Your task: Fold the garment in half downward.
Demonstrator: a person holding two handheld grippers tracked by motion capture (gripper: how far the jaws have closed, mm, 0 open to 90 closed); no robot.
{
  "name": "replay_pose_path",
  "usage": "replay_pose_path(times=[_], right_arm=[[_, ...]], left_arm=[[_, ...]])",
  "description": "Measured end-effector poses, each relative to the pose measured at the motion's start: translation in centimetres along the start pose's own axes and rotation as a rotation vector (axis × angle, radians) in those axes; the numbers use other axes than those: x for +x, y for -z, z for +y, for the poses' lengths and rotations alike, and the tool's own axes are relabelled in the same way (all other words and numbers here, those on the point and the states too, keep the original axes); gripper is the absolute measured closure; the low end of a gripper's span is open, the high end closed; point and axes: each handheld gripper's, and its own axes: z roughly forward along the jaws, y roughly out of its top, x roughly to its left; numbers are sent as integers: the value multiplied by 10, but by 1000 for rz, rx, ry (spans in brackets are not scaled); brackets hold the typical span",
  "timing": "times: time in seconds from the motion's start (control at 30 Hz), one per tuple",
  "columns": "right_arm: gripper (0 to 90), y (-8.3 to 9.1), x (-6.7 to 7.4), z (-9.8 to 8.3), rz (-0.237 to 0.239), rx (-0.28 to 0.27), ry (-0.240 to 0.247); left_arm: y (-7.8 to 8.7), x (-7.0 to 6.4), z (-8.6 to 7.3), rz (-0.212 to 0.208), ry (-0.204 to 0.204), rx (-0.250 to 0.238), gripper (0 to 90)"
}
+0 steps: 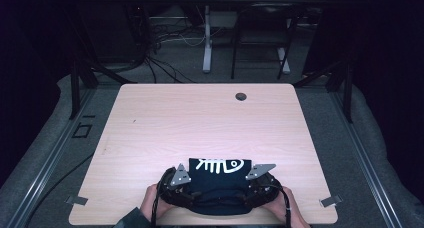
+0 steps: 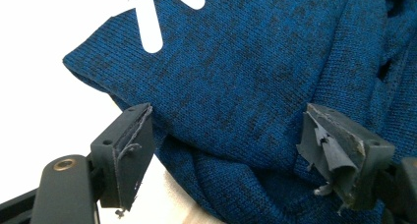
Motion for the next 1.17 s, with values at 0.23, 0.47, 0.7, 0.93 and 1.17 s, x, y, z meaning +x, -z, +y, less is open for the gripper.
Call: replay_pose_path(times=[0.23, 0.47, 0.7, 0.93, 1.17], right_arm=[[150, 8, 0, 2, 32, -30, -19], [136, 28, -2, 2, 14, -92, -30], [127, 51, -20, -13, -88, -139, -95], [124, 59, -43, -35, -177, -125, -180], [124, 54, -58, -50, -209, -98, -227]], left_arm=[[10, 7, 1, -6, 47, -40, 142], [28, 19, 0, 36, 94, -86, 121], [42, 43, -16, 131, 164, -70, 104], [40, 60, -32, 179, 223, -18, 79], [33, 68, -39, 174, 252, 30, 60]])
